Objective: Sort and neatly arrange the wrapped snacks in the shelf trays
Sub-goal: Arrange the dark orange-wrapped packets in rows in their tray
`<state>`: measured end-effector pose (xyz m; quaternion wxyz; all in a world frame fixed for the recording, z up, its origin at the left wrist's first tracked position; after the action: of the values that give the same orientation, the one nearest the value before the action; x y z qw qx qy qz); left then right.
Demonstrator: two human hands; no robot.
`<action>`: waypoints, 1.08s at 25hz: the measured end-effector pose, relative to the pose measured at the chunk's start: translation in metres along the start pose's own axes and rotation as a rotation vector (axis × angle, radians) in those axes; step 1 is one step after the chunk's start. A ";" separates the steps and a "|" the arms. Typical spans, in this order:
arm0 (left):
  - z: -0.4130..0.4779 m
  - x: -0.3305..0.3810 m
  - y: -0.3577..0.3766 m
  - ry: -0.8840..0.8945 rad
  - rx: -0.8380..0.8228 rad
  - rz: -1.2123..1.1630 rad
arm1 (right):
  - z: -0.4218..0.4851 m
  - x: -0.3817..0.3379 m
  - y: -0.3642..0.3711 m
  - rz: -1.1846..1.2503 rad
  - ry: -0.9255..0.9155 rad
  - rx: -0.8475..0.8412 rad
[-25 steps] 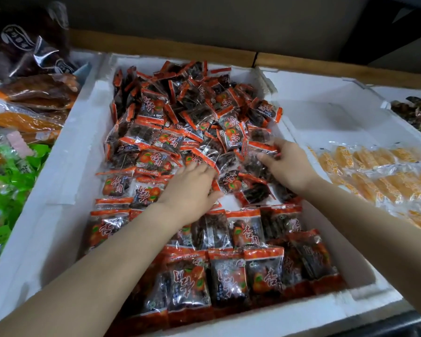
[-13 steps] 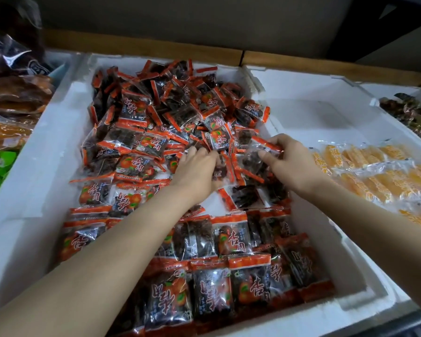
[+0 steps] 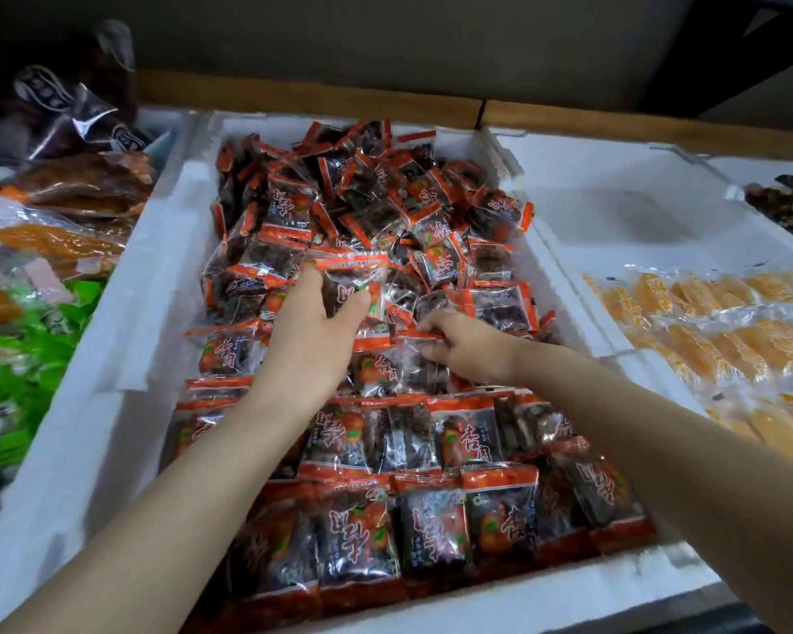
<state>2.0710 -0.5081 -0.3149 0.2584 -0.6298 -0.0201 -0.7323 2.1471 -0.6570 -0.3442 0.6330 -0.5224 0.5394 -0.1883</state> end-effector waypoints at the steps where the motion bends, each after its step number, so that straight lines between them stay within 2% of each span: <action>1: -0.001 -0.005 0.000 -0.008 -0.005 -0.013 | 0.004 0.000 0.004 -0.056 -0.010 0.001; 5: -0.004 -0.011 0.001 -0.015 -0.019 -0.047 | -0.002 0.003 -0.018 -0.253 -0.103 0.241; 6: -0.004 -0.011 0.001 -0.015 -0.025 -0.060 | -0.006 0.007 -0.024 -0.283 -0.112 0.252; 10: -0.010 -0.009 0.005 -0.044 -0.025 -0.054 | -0.018 0.026 -0.025 -0.511 -0.056 0.032; 17: -0.016 -0.005 0.007 -0.028 -0.068 -0.073 | -0.003 0.018 -0.024 -0.690 -0.099 -0.025; 23: -0.015 -0.004 0.006 0.007 -0.062 -0.071 | 0.004 0.015 -0.053 -0.409 0.029 0.446; 25: -0.016 -0.003 0.007 0.002 -0.072 -0.067 | 0.006 0.015 -0.055 -0.242 0.094 0.486; 27: -0.017 -0.002 0.007 -0.017 -0.080 -0.074 | 0.008 0.017 -0.052 -0.177 0.123 0.447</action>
<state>2.0587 -0.5191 -0.3221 0.2056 -0.6444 -0.0166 -0.7363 2.1766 -0.6873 -0.3091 0.6799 -0.4023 0.4738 -0.3891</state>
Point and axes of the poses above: each hand's wrist, its own z-axis towards the middle knuckle, its own y-axis out of the palm, x = y × z, the point moved 5 cm from there along z, towards the middle knuckle, and after that the axes turned 5 degrees about x, right-handed, at the moved point
